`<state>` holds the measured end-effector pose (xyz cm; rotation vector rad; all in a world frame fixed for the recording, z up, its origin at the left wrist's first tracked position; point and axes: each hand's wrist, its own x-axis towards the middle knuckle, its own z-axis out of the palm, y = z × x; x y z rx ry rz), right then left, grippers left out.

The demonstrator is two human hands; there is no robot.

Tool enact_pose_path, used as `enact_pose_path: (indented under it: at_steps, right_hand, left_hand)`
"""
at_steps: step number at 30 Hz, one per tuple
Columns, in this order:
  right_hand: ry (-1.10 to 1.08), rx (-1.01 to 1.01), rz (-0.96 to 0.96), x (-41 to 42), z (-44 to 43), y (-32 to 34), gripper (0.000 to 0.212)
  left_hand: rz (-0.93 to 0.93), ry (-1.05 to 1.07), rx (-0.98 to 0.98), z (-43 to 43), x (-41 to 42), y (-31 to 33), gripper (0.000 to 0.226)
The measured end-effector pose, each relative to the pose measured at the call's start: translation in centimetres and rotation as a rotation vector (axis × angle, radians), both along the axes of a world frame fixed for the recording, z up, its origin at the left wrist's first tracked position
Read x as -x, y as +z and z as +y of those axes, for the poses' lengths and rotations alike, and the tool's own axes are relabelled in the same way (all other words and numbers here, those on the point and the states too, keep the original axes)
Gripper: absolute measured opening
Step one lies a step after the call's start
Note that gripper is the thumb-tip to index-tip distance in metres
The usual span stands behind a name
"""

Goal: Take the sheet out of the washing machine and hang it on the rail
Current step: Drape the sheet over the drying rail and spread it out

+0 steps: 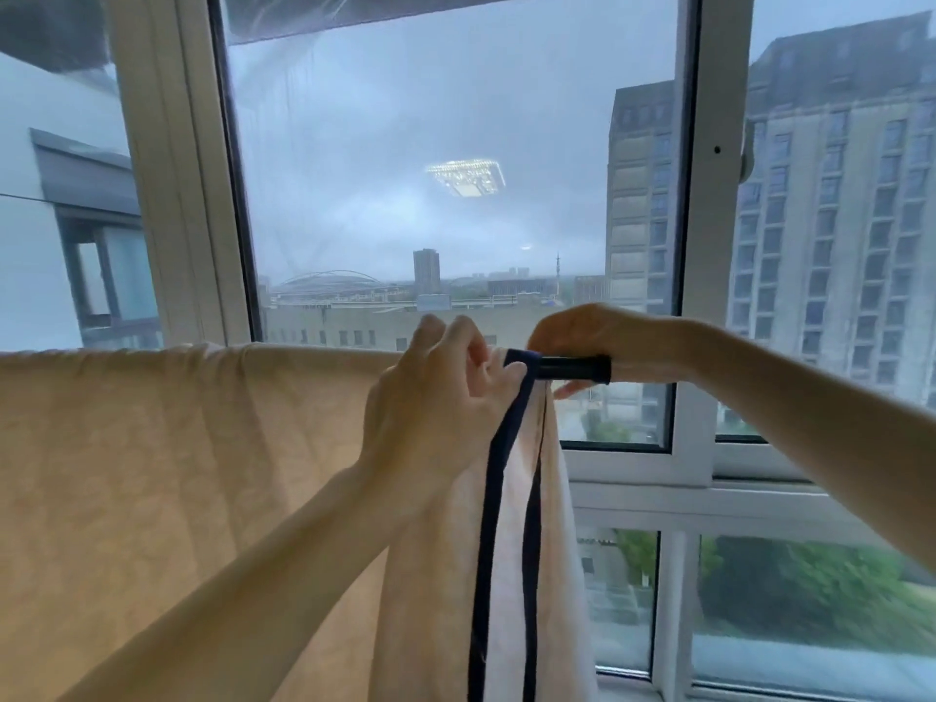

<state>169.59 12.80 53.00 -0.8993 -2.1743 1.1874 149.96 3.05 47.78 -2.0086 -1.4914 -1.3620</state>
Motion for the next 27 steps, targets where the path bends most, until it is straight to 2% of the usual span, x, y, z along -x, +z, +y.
enact_pose_path:
  at_steps: [2, 5, 8, 12, 14, 18, 22, 27]
  right_hand:
    - [0.036, 0.035, 0.079, 0.0, -0.1, -0.3, 0.019]
    - [0.092, 0.109, 0.147, 0.0, -0.2, -0.9, 0.018]
    - [0.124, 0.119, 0.187, -0.2, -0.2, -1.7, 0.015]
    - [0.157, 0.143, 0.242, -0.4, -0.1, -2.9, 0.014]
    - [0.164, 0.092, 0.249, -0.2, -0.1, -3.8, 0.013]
    - [0.189, 0.018, 0.328, 1.0, -0.4, -5.2, 0.009]
    - [0.159, 0.029, 0.364, 1.2, 0.0, -5.5, 0.01]
    - [0.063, 0.026, 0.343, 0.4, 0.8, -4.9, 0.016]
  left_hand:
    - [0.086, 0.074, -0.065, -0.5, -0.8, -0.4, 0.034]
    - [0.261, 0.209, -0.202, -0.7, -1.6, -0.9, 0.036]
    - [0.319, 0.293, -0.201, -0.8, -2.4, -1.0, 0.033]
    - [0.287, 0.356, -0.155, -0.8, -2.9, -1.0, 0.034]
    - [0.279, 0.354, -0.135, -0.8, -3.1, -1.1, 0.035]
    - [0.138, 0.215, -0.072, -0.9, -3.1, -0.9, 0.018]
    - [-0.044, 0.117, -0.003, -0.8, -3.1, -0.3, 0.004]
    - [-0.152, 0.053, 0.029, -0.8, -3.5, 0.9, 0.013]
